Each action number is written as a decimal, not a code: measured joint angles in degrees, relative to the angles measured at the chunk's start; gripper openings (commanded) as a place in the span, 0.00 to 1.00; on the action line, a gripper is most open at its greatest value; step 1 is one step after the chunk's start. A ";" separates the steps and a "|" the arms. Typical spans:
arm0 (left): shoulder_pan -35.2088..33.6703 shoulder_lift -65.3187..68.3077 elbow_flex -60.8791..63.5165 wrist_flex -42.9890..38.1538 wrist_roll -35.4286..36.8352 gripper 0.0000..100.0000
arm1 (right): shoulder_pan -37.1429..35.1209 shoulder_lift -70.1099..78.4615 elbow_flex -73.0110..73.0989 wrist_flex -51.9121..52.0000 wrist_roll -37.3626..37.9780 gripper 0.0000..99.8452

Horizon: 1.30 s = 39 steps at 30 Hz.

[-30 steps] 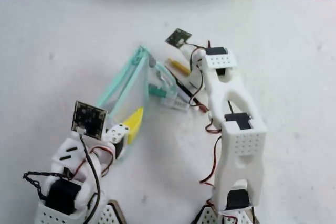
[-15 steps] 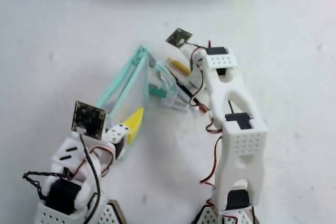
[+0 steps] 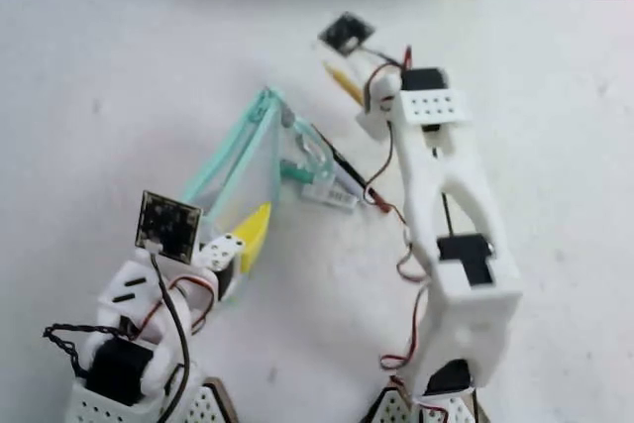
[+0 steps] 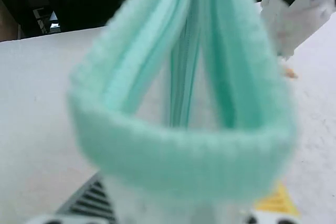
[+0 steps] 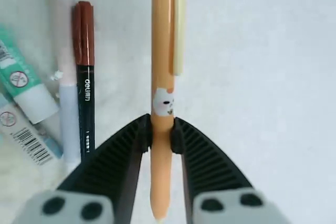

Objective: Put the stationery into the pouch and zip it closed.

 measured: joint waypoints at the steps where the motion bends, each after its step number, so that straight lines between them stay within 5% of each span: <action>1: 0.00 0.00 0.00 0.00 0.00 0.23 | 0.00 -2.46 0.00 1.23 0.00 0.02; 11: 0.00 0.00 0.09 0.00 0.00 0.23 | -0.09 -16.35 0.00 10.55 -0.88 0.02; 24: 0.00 0.00 0.09 0.00 0.00 0.23 | -1.76 -37.36 0.00 12.40 -21.36 0.02; 39: 0.35 0.00 0.09 0.00 0.00 0.24 | -26.29 -53.45 1.14 3.69 -34.20 0.02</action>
